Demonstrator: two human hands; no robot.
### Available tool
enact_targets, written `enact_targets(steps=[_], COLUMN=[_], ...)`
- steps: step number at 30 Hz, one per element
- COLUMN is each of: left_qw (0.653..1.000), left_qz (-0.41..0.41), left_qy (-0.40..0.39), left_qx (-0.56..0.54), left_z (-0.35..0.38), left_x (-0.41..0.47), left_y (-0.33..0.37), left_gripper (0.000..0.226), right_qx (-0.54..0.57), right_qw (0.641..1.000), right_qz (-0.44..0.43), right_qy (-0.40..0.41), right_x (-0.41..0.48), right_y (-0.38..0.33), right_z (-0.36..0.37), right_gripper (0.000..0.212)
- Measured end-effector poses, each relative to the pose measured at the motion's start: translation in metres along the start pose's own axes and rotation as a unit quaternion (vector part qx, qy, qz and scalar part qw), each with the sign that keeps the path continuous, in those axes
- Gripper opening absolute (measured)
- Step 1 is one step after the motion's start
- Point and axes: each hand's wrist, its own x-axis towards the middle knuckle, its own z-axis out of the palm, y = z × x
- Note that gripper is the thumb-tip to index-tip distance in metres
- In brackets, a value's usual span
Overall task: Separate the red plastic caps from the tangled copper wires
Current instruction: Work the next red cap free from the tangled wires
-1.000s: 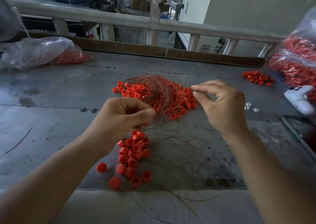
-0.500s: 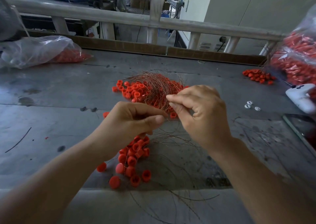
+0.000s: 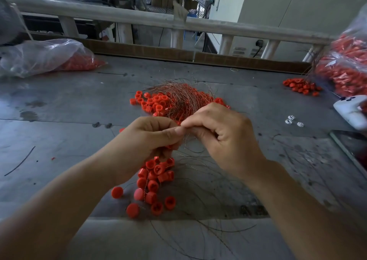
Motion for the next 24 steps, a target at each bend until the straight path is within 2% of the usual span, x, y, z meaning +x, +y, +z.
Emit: enact_targets(steps=[5, 7, 10, 14, 18, 21, 24], left_qw=[0.999, 0.999, 0.997, 0.998, 0.999, 0.998, 0.997], left_qz=[-0.017, -0.008, -0.009, -0.017, -0.017, -0.007, 0.023], left_qy=[0.003, 0.024, 0.053, 0.046, 0.041, 0.052, 0.069], left_qx=[-0.034, -0.040, -0.047, -0.034, -0.006, 0.017, -0.003], left_z=[-0.009, -0.012, -0.014, -0.012, -0.008, -0.008, -0.007], left_x=[0.000, 0.000, 0.000, 0.000, 0.000, 0.001, 0.001], left_y=[0.003, 0.003, 0.003, 0.002, 0.000, -0.002, -0.003], left_gripper=[0.019, 0.018, 0.027, 0.025, 0.022, 0.025, 0.023], right_qx=[-0.022, -0.021, -0.032, -0.003, 0.016, 0.022, -0.002], right_qw=[1.000, 0.999, 0.997, 0.999, 0.998, 0.999, 0.998], right_qz=[-0.005, -0.014, -0.033, 0.000, 0.016, 0.016, 0.067], right_qy=[0.014, -0.020, -0.064, -0.033, -0.055, -0.045, -0.019], right_x=[0.003, 0.002, 0.001, 0.002, 0.000, 0.000, 0.001], right_y=[0.010, 0.011, 0.011, 0.014, 0.008, 0.004, 0.006], right_z=[-0.015, -0.016, -0.012, -0.015, -0.007, -0.005, -0.010], right_gripper=[0.006, 0.007, 0.010, 0.009, 0.014, 0.010, 0.008])
